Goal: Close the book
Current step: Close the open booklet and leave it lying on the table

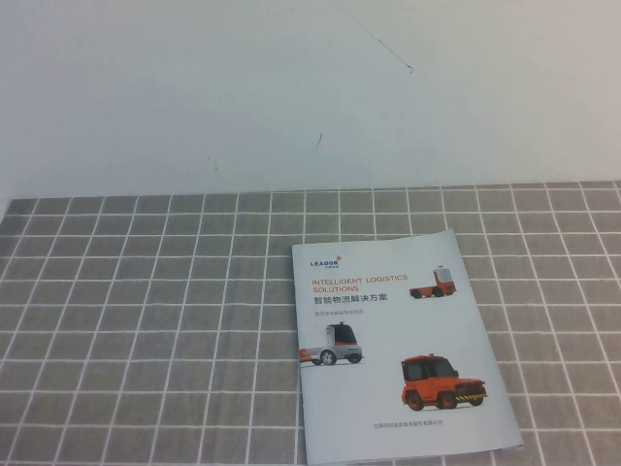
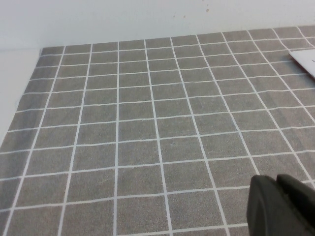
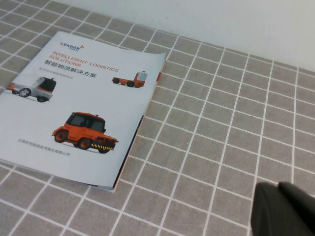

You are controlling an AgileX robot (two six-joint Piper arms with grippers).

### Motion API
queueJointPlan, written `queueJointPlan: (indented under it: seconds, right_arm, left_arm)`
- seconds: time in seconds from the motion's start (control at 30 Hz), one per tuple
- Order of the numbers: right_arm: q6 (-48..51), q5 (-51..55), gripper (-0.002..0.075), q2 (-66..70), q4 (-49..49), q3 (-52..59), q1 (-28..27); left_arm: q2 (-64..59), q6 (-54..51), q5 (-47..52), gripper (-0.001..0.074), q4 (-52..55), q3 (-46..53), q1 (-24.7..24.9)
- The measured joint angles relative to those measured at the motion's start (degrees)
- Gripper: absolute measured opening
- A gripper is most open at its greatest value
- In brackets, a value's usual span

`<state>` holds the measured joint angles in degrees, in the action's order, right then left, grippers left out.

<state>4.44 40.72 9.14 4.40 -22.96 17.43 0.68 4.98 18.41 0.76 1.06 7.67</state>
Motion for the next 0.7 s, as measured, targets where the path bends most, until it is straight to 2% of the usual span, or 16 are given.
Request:
queueJointPlan:
  seconds: [0.37, 0.53, 0.7]
  right_arm:
    - [0.00, -1.30, -0.0003, -0.13, 0.12, 1.29, -0.42]
    - [-0.14, -11.32, -0.0003, -0.91, 0.48, 8.31, -3.53]
    - [-0.14, -21.54, -0.0003, -5.03, 1.38, 18.03, -9.76]
  left_arm:
    - [0.00, 0.00, 0.00, -0.0004, 0.00, -0.04, 0.00]
    - [0.00, 0.00, 0.02, -0.0003, 0.00, -0.04, 0.00]
    - [0.00, 0.00, 0.02, -0.0004, 0.00, -0.04, 0.00]
